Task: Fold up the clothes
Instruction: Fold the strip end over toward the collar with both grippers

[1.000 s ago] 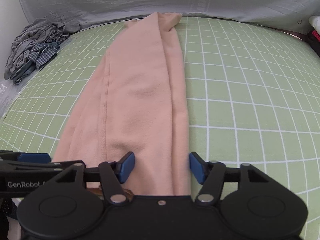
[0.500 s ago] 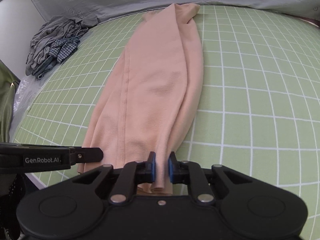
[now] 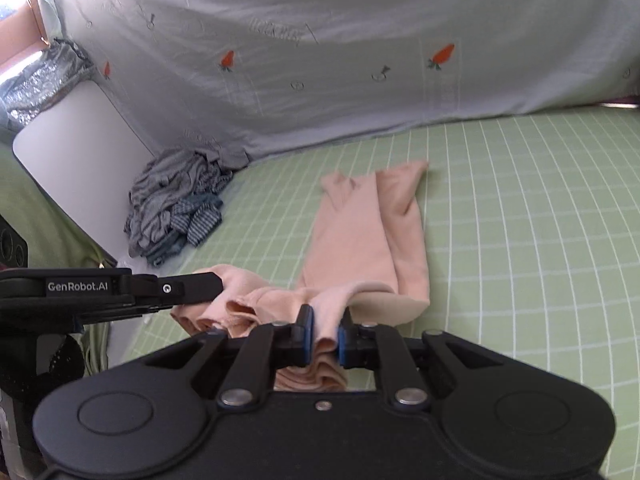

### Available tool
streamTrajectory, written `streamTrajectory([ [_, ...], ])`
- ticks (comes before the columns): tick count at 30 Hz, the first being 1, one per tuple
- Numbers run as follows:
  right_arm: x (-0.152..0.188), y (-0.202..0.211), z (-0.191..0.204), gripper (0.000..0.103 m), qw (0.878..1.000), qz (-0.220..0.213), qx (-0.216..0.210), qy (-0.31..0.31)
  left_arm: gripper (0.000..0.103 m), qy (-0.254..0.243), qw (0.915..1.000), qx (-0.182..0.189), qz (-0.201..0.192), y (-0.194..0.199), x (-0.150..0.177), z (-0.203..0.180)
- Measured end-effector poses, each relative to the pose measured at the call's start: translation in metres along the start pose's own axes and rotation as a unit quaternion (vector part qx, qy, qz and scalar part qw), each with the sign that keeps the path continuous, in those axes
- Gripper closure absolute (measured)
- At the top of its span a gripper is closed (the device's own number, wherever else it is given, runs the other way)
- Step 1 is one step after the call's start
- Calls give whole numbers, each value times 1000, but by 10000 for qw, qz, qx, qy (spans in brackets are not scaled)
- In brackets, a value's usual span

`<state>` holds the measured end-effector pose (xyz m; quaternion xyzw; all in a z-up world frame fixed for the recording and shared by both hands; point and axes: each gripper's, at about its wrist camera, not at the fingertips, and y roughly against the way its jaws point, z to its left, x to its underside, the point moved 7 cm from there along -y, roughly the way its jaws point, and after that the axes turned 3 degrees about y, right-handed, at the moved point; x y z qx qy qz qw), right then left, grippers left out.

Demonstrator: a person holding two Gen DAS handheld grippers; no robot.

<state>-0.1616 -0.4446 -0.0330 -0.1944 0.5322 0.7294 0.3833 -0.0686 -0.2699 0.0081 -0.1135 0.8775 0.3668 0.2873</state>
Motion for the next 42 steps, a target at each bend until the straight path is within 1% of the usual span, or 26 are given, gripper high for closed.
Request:
streamTrajectory([
  [1,-14,3,2,91,9999,-150,-29,55,90,9,9999,61,-118,1,-11,-2],
  [4,-57,11,9,91,9979,-600,-115,220,90,-19,9994,75,-332,-9,-35,-7],
  [5,-66,8,9,91,9973,-672,-100,279,90,-19,9993,62,-373,-12,-40,-6],
  [9,-93,-13,8,91,9951,-845,20,513,90,24,9988,-6,-480,-28,-63,6],
  [13,-112,-41,2,91,9946,-856,112,572,90,126,9987,-126,-482,-53,-82,21],
  [17,-124,-77,-8,91,9951,-744,218,622,90,218,9988,-241,-369,-86,-97,42],
  [18,-126,-87,-11,91,9953,-698,241,623,90,230,9988,-305,-304,-100,-100,48],
  [21,-129,-125,-20,90,9969,-471,324,542,90,290,9982,-523,-85,-140,-108,68],
  [24,-130,-166,-32,90,9972,-172,525,513,90,368,9961,-777,195,-183,-114,88],
  [27,-124,-205,-46,90,9965,111,713,413,90,332,9937,-989,410,-219,-111,107],
  [30,-112,-238,-59,90,9939,410,934,413,89,522,9896,-1159,679,-250,-101,128],
  [33,-97,-269,-72,89,9910,753,1071,284,89,442,9868,-1323,819,-268,-92,142],
  [35,-93,-279,-77,88,9906,826,1081,115,89,462,9864,-1335,844,-272,-91,147],
  [38,-99,-285,-81,88,9901,906,1070,-5,88,527,9857,-1343,872,-274,-92,150],
  [40,-103,-277,-82,86,9904,796,1125,-52,82,347,9858,-1393,876,-270,-101,144],
  [41,-105,-272,-83,82,9906,731,1156,-74,77,177,9873,-1420,690,-262,-110,137],
  [42,-107,-267,-83,77,9907,665,1187,-96,59,5,9882,-1447,498,-253,-119,131],
])
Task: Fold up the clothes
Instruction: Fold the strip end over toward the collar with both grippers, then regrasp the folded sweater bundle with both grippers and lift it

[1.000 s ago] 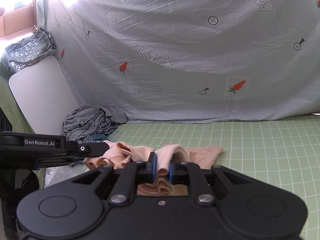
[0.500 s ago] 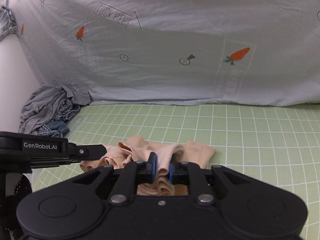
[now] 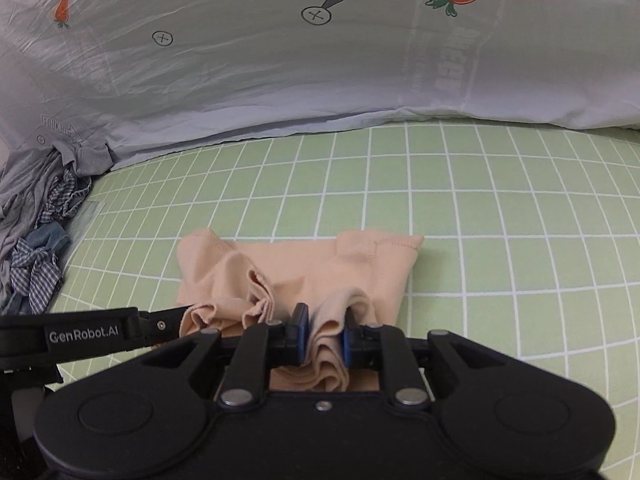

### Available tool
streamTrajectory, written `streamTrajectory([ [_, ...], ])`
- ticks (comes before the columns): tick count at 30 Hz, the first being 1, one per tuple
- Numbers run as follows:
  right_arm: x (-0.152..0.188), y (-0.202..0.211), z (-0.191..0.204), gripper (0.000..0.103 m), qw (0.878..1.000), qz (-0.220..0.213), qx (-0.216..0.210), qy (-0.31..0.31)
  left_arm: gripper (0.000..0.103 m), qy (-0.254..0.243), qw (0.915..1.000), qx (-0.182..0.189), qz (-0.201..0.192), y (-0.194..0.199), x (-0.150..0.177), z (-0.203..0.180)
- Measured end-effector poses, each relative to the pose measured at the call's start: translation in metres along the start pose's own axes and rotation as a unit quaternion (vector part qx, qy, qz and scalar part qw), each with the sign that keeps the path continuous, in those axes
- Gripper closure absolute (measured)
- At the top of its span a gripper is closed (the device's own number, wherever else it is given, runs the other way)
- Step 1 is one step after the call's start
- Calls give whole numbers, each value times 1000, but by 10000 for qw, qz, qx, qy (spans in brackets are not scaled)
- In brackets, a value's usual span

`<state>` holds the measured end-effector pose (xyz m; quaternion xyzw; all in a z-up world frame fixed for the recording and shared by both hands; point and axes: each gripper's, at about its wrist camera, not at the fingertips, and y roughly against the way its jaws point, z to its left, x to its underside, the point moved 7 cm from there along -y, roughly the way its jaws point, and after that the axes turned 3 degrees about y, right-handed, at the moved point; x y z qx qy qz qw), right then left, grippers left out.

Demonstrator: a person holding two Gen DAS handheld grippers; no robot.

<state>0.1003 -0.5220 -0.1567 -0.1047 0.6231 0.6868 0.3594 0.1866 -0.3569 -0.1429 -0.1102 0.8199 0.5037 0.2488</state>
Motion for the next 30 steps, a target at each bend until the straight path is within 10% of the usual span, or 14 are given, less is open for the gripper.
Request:
streamTrajectory([
  [1,-1,5,-2,56,10000,-63,29,-32,31,-88,9995,-52,-301,13,-8,-2],
  [3,-4,15,-5,21,9997,-188,86,-95,14,-98,9973,-55,-727,35,-19,-3],
  [15,-1,26,-21,18,9982,-324,129,-478,15,230,9976,-413,501,3,49,35],
  [30,25,-10,-19,20,9963,220,-314,-771,39,891,9948,266,411,-39,30,37],
])
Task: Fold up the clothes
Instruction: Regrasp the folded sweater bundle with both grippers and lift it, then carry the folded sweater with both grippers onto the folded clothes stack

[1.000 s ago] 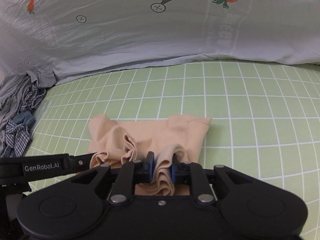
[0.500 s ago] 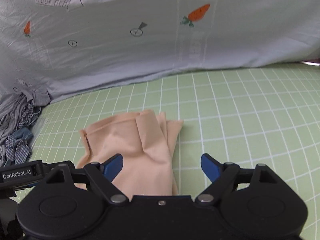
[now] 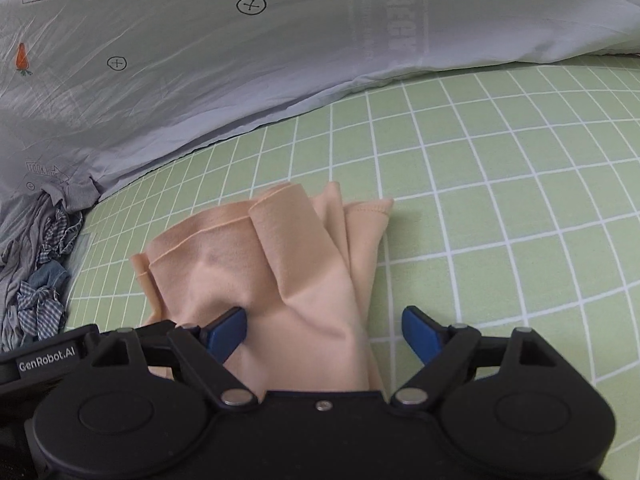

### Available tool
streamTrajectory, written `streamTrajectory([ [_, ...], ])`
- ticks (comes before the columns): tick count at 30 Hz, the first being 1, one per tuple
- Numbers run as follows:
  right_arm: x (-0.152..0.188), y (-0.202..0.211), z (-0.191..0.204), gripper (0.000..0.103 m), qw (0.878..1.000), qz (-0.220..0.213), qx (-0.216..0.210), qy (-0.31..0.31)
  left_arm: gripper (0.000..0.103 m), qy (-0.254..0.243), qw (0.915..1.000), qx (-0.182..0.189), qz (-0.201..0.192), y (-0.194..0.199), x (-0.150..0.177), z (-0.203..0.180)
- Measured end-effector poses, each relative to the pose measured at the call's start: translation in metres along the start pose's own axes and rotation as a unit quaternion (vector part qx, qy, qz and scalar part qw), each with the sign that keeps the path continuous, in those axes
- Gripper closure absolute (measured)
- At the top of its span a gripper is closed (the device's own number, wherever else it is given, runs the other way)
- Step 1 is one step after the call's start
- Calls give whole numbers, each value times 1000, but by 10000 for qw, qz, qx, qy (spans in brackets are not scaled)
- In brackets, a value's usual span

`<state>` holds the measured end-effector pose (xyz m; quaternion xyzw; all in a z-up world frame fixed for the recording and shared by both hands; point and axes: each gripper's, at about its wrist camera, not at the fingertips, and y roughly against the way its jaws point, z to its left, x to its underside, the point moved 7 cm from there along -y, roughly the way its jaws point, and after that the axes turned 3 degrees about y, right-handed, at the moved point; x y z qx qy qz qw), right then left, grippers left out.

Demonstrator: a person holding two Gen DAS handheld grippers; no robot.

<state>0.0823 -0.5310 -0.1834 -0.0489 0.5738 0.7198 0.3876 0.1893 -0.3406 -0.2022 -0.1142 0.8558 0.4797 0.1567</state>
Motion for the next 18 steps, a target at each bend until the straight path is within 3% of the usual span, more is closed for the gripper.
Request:
streamTrajectory([
  [2,0,6,3,45,10000,-54,-42,19,58,52,9999,110,26,-3,1,-4],
  [3,0,9,5,47,9999,-81,-64,28,72,52,9998,157,84,-3,2,-6],
  [6,0,18,10,80,9998,-162,-127,56,81,108,9992,372,23,11,5,-10],
  [12,4,42,20,85,9991,-348,-222,89,82,-182,9972,692,-195,71,26,-35],
  [18,45,108,36,86,9978,-630,86,180,83,-545,9945,882,-141,121,78,-47],
])
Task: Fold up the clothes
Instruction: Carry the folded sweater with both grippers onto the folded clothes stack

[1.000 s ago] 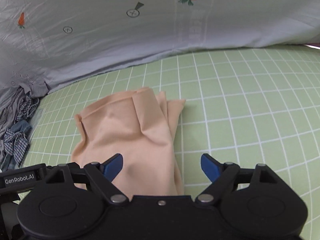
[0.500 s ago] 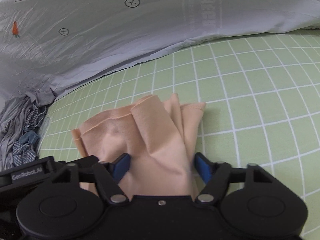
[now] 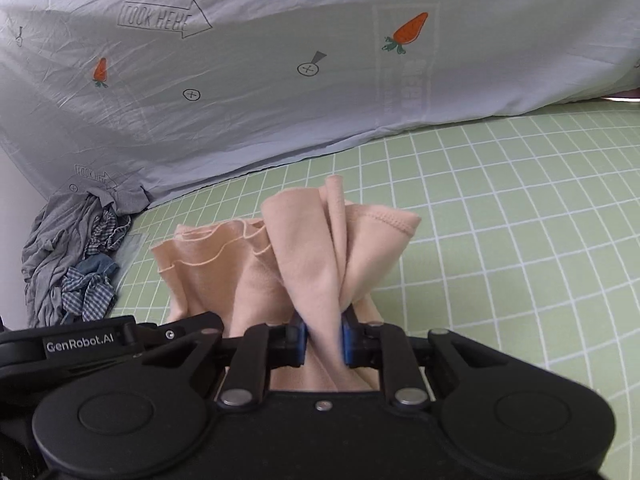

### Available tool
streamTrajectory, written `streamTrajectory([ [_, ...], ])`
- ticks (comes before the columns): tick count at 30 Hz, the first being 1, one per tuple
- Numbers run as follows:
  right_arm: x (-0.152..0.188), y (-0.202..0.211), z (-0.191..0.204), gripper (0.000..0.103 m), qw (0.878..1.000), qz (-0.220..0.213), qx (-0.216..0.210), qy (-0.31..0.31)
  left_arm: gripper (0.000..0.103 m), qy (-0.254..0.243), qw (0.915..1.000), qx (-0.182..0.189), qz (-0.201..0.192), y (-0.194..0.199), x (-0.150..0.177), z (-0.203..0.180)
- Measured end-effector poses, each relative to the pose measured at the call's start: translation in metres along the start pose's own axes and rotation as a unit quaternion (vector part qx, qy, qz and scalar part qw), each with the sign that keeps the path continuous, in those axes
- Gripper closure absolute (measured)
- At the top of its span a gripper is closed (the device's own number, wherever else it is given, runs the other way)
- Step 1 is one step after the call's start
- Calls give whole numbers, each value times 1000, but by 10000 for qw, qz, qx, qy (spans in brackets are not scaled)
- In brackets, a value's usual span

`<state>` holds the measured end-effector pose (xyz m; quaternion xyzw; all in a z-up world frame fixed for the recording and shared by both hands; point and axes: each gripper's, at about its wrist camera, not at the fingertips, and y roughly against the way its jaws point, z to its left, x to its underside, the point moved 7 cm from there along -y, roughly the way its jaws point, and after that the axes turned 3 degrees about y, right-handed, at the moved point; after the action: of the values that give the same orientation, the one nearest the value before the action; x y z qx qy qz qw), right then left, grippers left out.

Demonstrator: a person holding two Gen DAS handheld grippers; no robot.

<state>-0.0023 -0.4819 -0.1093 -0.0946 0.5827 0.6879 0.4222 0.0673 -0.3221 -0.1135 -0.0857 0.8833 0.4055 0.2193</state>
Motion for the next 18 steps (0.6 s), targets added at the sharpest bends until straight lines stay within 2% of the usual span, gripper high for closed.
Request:
streamTrajectory([
  [4,30,40,3,86,9995,-94,296,19,83,-241,9993,189,214,18,34,-11],
  [11,75,86,-30,86,9957,-89,811,-437,83,-595,9939,500,782,14,82,-32],
  [16,107,118,-54,86,9900,-82,1176,-770,83,-1001,9878,602,1026,-7,109,-74],
  [18,116,130,-75,86,9877,-112,1204,-991,83,-1175,9853,597,1087,-17,123,-96],
])
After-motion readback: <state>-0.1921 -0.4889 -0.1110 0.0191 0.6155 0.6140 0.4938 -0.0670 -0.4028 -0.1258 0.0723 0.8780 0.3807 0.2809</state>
